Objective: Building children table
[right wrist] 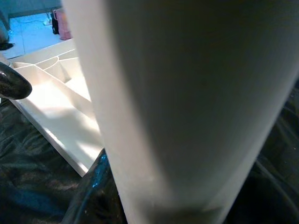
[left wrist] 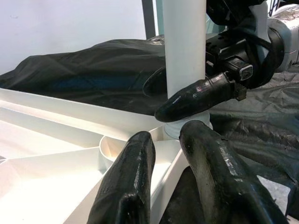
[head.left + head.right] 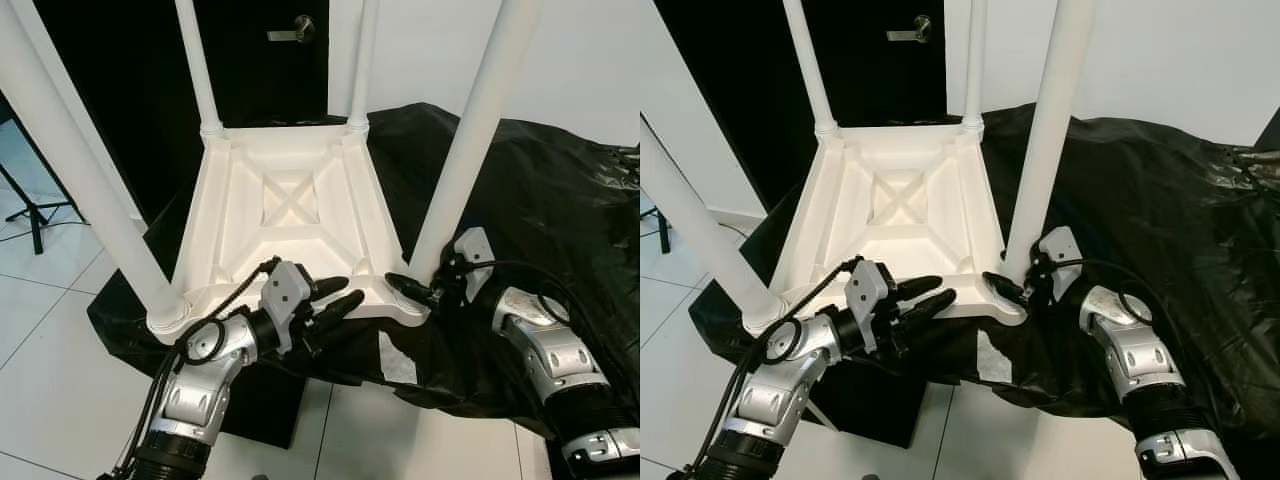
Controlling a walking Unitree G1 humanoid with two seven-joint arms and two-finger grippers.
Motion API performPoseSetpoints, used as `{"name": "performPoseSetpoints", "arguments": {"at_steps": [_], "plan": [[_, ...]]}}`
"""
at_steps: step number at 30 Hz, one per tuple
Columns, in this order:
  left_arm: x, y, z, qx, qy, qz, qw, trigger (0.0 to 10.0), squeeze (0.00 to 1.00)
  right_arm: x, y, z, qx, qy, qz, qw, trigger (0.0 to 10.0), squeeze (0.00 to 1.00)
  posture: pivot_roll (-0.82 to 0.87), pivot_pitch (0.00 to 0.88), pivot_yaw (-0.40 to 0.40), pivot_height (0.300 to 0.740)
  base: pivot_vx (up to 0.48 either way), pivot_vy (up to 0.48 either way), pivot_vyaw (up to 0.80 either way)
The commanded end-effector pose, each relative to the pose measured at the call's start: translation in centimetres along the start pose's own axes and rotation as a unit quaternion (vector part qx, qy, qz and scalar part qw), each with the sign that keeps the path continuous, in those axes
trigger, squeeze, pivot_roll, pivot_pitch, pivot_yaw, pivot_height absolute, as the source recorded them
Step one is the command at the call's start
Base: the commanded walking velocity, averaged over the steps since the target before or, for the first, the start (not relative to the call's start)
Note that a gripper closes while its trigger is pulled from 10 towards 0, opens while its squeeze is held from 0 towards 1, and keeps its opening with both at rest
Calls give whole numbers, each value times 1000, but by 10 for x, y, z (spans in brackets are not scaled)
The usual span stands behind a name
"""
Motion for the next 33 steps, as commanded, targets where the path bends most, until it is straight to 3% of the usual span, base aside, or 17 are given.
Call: {"name": "performPoseSetpoints", "arguments": {"at_steps": [1,3,7,10,14,15,16,17,22,29,30,33], "plan": [[-4,1,-5,35,0,-16,999,10000,0,-2,-1,-1,-9,-2,-2,1000,0,0,-31,0,-6,740,0,0,0],[-4,0,-3,31,2,-15,999,10000,0,-7,-2,-1,-63,2,-4,998,0,0,-39,0,-2,740,0,0,0],[-4,0,-2,28,4,-14,1000,10000,0,-13,-4,-3,-115,-5,4,993,0,0,-44,0,3,740,0,0,0],[-5,-1,0,23,6,-14,1000,10000,0,-20,-8,-12,-184,-45,24,982,0,0,-52,0,10,740,0,0,0],[-5,-1,0,22,6,-14,1000,10000,0,-21,-8,-13,-200,-55,27,978,0,0,-52,0,10,740,0,0,0],[-5,-2,1,19,7,-13,1000,10000,0,-23,-8,-15,-240,-55,34,969,0,0,-52,0,9,740,0,0,0],[-5,-2,1,19,7,-13,1000,10000,0,-23,-8,-15,-240,-55,34,969,0,0,-52,0,9,740,0,0,0],[-4,-2,3,14,8,-11,1000,10000,0,-28,-8,-19,-309,-58,41,949,0,0,-50,0,10,740,0,0,0],[-4,-3,4,11,9,-10,1000,10000,0,-30,-13,-29,-349,-82,49,932,0,0,-49,0,12,740,0,0,0],[-3,-3,4,5,8,-8,1000,10000,0,-24,-13,-33,-355,-96,73,927,0,0,-51,0,16,740,0,0,0],[-3,-3,4,4,8,-8,1000,10000,0,-23,-13,-34,-352,-92,79,928,10000,0,-51,0,18,740,0,0,0],[-3,-3,3,5,6,-9,1000,10000,0,-17,-13,-37,-340,-89,96,931,10000,0,-49,0,16,740,0,0,0]]}}
Point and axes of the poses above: a point about 5 cm out from each wrist's last joint towards the gripper, its own y axis pointing back from the gripper into the wrist, its own x axis along the axis of the wrist's last joint, z = x × y, the point moved 2 cm from there along -y, pointing out of the wrist towards the gripper, and after that the axes turned 14 degrees about -y, right-handed, at the moved point
